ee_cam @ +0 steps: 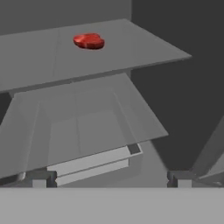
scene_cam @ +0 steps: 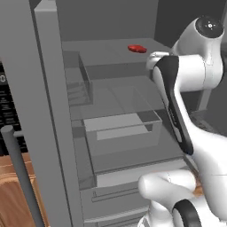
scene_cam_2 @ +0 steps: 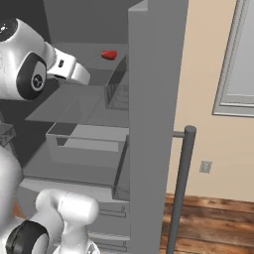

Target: Open the fridge, remove the pear, lemon wedge, and steak, and place them on any counter.

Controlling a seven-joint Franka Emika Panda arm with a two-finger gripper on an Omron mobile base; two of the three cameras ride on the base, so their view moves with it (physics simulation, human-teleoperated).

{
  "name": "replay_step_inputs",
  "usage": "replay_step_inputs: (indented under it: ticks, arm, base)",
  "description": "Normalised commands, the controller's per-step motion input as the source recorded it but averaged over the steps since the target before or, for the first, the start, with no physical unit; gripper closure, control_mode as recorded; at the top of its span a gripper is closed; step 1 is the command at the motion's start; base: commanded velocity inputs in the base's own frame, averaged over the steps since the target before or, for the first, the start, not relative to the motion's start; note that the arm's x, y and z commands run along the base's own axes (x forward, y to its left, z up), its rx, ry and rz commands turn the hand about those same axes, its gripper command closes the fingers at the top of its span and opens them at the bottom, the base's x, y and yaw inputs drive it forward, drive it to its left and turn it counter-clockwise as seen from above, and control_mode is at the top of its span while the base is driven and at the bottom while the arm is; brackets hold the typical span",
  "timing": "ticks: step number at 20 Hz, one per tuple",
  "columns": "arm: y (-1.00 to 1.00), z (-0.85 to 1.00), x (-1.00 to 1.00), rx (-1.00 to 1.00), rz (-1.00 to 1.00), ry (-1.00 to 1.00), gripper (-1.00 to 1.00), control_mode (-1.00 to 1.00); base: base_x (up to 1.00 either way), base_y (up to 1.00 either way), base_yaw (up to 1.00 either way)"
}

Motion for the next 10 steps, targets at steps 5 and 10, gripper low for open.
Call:
replay_step_inputs:
  ticks: [5, 10]
  arm:
    - [-0.28, 0.12, 0.61, 0.00, 0.05, 0.00, -1.00, -1.00]
    - [0.00, 0.02, 0.74, 0.00, 0.05, 0.00, -1.00, -1.00]
  base:
    - [0.00, 0.00, 0.00]
    - [0.00, 0.00, 0.00]
